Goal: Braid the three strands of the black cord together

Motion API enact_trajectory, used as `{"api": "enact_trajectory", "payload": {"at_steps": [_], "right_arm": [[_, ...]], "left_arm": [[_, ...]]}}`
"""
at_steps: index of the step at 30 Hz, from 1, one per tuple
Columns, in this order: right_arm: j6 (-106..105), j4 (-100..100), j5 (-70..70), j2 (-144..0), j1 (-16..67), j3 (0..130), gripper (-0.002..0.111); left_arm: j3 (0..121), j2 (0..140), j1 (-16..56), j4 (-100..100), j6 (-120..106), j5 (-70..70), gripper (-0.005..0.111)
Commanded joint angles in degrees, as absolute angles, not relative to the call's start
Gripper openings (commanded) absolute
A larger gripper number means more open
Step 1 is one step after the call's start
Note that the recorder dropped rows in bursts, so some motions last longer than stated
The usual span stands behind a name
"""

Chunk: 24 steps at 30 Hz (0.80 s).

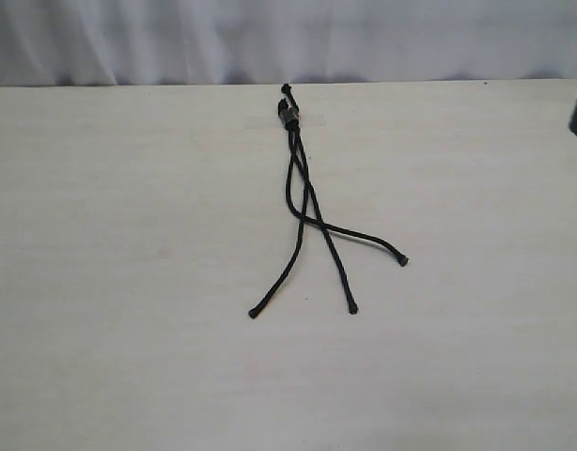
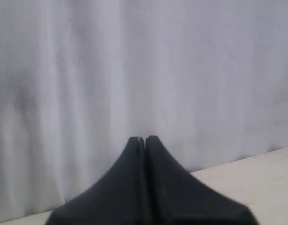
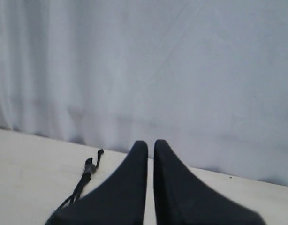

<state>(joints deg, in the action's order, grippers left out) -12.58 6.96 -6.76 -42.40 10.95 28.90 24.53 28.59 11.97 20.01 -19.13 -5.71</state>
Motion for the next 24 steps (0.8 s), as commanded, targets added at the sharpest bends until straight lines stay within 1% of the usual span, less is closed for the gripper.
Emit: {"api": "enact_trajectory", "payload": {"at_steps": [1,4,6,9,12,24], "right_arm": [[-9.0,7.3,-11.6,-31.3,10.8,20.6,0.005],[-7.6,7.3,-11.6,-25.6,10.8,17.1,0.005],[-7.6,7.3,-11.5,-22.2,10.8,15.4,0.005],[-7.7,7.3,-10.4,-18.6,10.8,14.5,0.005],[-7.7,7.3,-10.0,-15.8,10.8,14.5,0.005],[-7.7,7.3,-10.0,-15.2,10.8,14.5,0.005]], "left_arm": [[19.1,19.3,11.8,20.7,-16.0,-8.1,0.0],[17.2,15.7,11.8,20.7,-16.0,-8.1,0.0],[17.2,14.1,11.8,20.7,-16.0,-4.9,0.0],[17.2,13.2,11.8,20.4,-16.0,-0.7,0.0],[17.2,13.2,11.8,20.0,-16.2,0.5,0.0],[17.2,13.2,11.8,20.0,-16.2,0.5,0.0]]}}
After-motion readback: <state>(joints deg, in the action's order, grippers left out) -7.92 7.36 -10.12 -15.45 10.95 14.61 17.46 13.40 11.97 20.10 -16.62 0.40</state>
